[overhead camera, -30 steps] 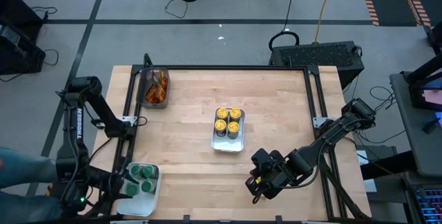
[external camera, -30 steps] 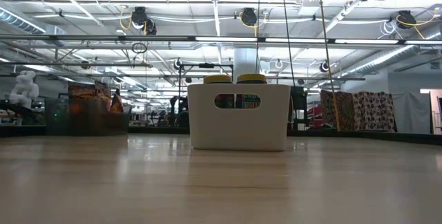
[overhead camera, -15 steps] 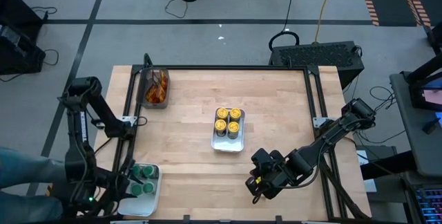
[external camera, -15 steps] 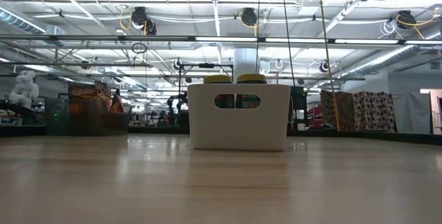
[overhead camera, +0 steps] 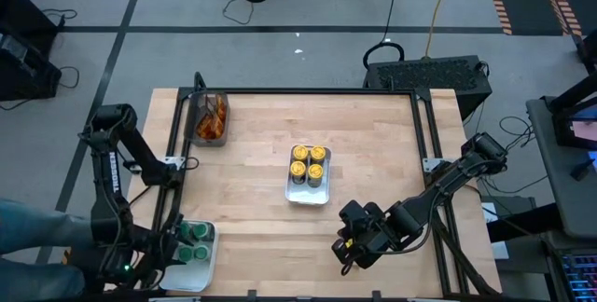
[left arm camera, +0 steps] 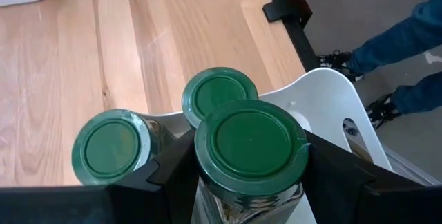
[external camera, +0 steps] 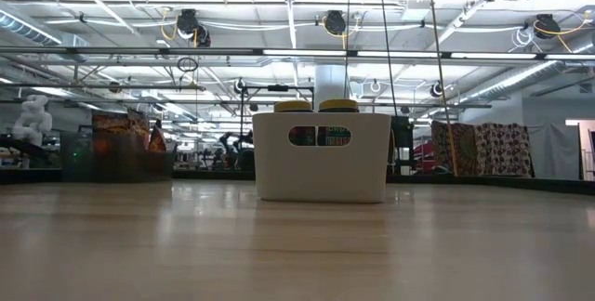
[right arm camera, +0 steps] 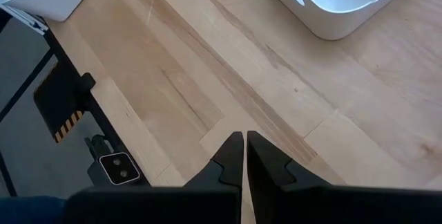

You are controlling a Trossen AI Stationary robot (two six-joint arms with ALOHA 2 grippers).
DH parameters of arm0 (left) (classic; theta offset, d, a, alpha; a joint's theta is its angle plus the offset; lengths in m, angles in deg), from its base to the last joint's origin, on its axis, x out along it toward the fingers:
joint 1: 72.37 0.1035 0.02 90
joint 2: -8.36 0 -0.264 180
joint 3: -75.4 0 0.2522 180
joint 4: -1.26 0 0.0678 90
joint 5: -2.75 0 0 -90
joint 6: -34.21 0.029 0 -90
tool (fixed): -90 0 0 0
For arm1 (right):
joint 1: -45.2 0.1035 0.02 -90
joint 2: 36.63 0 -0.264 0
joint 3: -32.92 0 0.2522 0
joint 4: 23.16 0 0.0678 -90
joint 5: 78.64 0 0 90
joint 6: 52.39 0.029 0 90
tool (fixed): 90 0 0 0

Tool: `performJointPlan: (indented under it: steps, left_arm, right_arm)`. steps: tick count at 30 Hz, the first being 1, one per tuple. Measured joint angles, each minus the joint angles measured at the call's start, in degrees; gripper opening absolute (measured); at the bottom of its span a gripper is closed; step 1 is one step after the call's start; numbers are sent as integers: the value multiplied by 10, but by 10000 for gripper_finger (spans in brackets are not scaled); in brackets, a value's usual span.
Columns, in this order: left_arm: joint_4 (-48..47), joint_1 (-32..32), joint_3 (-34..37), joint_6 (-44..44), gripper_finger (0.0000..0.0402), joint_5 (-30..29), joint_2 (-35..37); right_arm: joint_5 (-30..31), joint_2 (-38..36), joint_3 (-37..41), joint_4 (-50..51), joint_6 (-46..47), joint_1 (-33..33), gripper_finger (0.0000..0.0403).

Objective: Sort spices by type
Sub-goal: Put the green spice bottle into the bottom white bin

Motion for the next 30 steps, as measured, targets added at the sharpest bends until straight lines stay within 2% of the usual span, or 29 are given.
performJointPlan:
  steps: [13,19,30]
  left_arm:
    - [9,-1,0,-2,213,12,-30]
    - [10,-1,0,-2,256,12,-34]
    - [12,0,0,-3,265,16,-34]
  right_arm:
    - [0,0,0,-1,0,0,0]
    - [0,0,0,-1,-1,0,0]
    - [0,0,0,-1,-5,1,0]
